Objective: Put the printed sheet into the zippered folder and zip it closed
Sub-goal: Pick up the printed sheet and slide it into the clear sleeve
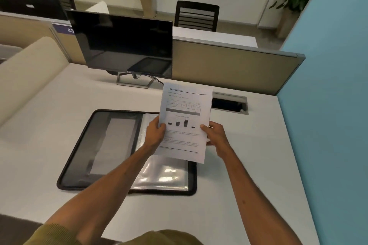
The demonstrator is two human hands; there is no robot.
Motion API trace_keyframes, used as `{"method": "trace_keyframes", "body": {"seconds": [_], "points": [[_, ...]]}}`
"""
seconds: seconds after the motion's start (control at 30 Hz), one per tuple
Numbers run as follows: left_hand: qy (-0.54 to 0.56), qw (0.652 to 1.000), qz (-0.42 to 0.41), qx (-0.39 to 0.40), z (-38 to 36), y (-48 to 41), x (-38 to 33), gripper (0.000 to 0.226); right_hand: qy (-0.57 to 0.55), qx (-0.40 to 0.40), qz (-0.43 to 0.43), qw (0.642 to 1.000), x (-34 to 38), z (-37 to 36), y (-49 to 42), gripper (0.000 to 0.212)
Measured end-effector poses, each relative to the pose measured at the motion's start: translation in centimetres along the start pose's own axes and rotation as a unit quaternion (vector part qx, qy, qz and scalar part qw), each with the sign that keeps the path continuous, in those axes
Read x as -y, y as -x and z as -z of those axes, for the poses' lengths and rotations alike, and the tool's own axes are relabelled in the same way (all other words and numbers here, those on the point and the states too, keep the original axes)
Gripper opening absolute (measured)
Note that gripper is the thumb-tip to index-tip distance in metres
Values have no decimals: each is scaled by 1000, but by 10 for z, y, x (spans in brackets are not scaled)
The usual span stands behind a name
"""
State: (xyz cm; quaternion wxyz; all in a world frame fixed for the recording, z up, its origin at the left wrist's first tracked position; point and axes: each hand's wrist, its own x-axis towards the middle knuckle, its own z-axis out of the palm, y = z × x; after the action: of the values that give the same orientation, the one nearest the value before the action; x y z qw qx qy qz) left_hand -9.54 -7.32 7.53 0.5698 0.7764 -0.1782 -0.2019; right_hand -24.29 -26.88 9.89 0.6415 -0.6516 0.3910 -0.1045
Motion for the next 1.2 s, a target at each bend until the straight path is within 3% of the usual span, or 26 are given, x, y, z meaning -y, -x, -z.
{"method": "trace_keyframes", "body": {"seconds": [0.2,0.37,0.5,0.63,0.7,0.77,0.87,0.93,1.03,1.2], "points": [[-2,999,35,-15,59,-13,26,28,20,32,-6,999,21,-57,-18,12],[16,997,64,-34,96,-24,46,25,44,65,-11,997,29,-100,-40,20],[89,991,100,-30,113,-37,46,21,66,46,6,997,30,-116,-59,23],[128,983,121,-45,121,-60,48,32,65,9,54,996,36,-116,-79,19],[50,991,107,-58,121,-73,58,31,54,-24,84,995,40,-111,-88,18],[-120,988,77,-57,119,-89,71,21,36,-65,108,991,48,-104,-95,18],[-292,955,29,30,104,-108,81,28,1,-128,126,984,59,-91,-105,16],[-372,923,-7,96,90,-116,82,49,-22,-157,133,978,65,-85,-111,13],[-442,885,-53,139,73,-123,82,70,-33,-177,145,973,68,-80,-120,15],[-475,864,-78,148,58,-122,93,72,-46,-195,135,970,63,-76,-130,19]]}}
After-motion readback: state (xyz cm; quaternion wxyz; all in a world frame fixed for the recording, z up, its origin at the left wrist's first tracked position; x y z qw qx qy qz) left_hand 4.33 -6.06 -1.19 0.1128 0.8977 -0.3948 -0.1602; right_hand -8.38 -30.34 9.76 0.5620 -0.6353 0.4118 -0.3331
